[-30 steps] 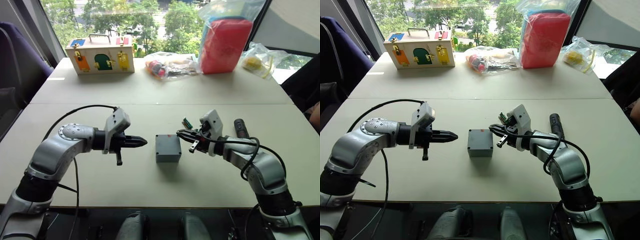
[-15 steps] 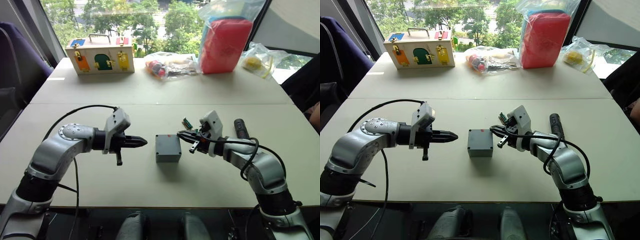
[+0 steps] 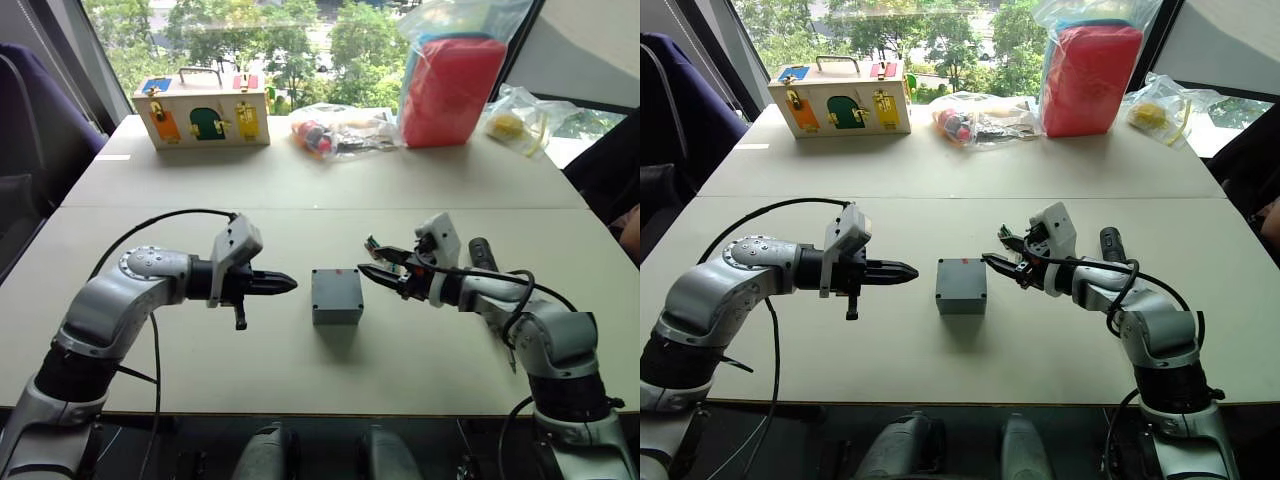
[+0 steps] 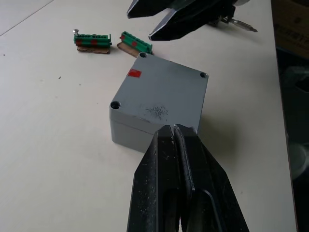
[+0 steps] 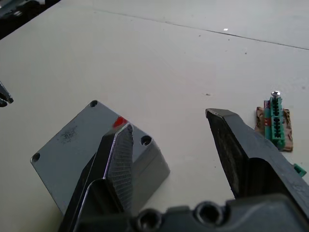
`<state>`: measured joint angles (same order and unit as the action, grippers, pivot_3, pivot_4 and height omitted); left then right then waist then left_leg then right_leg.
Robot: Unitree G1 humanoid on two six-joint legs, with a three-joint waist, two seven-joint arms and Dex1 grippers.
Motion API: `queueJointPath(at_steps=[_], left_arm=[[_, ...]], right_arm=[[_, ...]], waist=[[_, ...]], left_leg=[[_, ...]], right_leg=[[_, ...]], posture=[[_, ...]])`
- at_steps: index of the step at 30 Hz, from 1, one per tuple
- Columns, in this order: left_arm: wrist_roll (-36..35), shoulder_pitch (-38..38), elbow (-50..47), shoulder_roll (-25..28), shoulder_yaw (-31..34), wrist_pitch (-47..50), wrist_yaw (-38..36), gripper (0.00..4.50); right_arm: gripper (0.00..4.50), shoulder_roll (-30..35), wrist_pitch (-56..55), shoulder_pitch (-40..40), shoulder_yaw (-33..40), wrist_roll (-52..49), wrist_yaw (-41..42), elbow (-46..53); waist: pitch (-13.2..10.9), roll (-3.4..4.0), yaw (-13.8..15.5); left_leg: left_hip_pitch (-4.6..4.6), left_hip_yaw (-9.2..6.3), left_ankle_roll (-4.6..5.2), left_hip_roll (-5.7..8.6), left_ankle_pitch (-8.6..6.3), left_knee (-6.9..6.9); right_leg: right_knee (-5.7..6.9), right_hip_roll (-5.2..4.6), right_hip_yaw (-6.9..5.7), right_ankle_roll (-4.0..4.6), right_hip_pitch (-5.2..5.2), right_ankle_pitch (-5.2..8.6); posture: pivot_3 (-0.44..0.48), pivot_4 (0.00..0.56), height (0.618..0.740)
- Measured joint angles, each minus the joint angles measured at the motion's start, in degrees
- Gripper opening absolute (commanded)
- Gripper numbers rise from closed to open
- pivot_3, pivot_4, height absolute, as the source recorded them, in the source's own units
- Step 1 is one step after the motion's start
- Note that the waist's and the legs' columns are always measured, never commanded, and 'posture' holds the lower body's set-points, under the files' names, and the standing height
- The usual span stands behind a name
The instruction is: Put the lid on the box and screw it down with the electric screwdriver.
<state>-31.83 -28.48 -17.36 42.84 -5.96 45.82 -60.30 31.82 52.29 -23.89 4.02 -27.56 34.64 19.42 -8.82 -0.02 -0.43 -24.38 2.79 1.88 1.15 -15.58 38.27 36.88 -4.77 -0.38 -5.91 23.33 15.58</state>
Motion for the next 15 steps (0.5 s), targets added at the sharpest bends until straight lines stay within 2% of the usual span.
queueJointPath(at_steps=[3,4,6,10,15], left_arm=[[-0.7,-2.4,0.0,0.3,0.0,-0.2,-1.6,0.0],[-0.8,-3.5,0.1,0.7,0.0,-0.5,-2.6,0.0],[-0.5,-4.9,0.2,1.2,-0.5,-2.0,-4.5,0.0],[0.7,-6.2,0.0,0.7,-2.9,-4.9,-6.3,0.0],[1.1,-7.6,-1.7,-0.9,-4.1,-6.4,-6.6,0.0]], right_arm=[[4.39,8.2,7.0,-6.3,5.5,-1.5,-0.1,-2.6],[4.46,13.8,11.3,-8.9,6.0,-2.1,0.8,-4.8],[4.46,21.0,19.1,-13.4,6.4,-2.5,1.7,-8.9],[4.46,28.6,28.8,-18.6,3.6,-3.1,3.6,-14.5],[4.46,35.1,36.5,-18.0,-3.4,-4.8,8.8,-20.8]], waist=[[0.0,0.0,0.2],[0.0,0.01,0.3],[0.0,0.01,0.2],[0.0,0.0,-0.3],[0.0,0.01,-0.2]], left_leg=[[0.01,-0.01,0.0,0.01,0.0,0.0],[0.0,0.0,0.01,0.01,0.0,-0.03],[0.01,0.03,0.01,0.0,-0.01,-0.06],[0.01,0.03,0.02,-0.06,-0.01,-0.09],[-0.02,0.05,0.07,-0.05,-0.04,-0.1]], right_leg=[[-0.04,-0.02,-0.01,0.01,-0.01,0.01],[-0.04,-0.03,-0.01,0.02,0.01,0.01],[-0.25,-0.16,-0.01,0.09,0.01,0.05],[-0.33,-0.16,-0.01,0.09,-0.01,0.05],[-0.39,-0.21,0.0,0.09,-0.01,0.05]], posture=[[0.0,0.15,0.74],[0.0,0.15,0.74],[0.0,0.15,0.74],[0.0,0.15,0.74],[0.0,0.15,0.74]])
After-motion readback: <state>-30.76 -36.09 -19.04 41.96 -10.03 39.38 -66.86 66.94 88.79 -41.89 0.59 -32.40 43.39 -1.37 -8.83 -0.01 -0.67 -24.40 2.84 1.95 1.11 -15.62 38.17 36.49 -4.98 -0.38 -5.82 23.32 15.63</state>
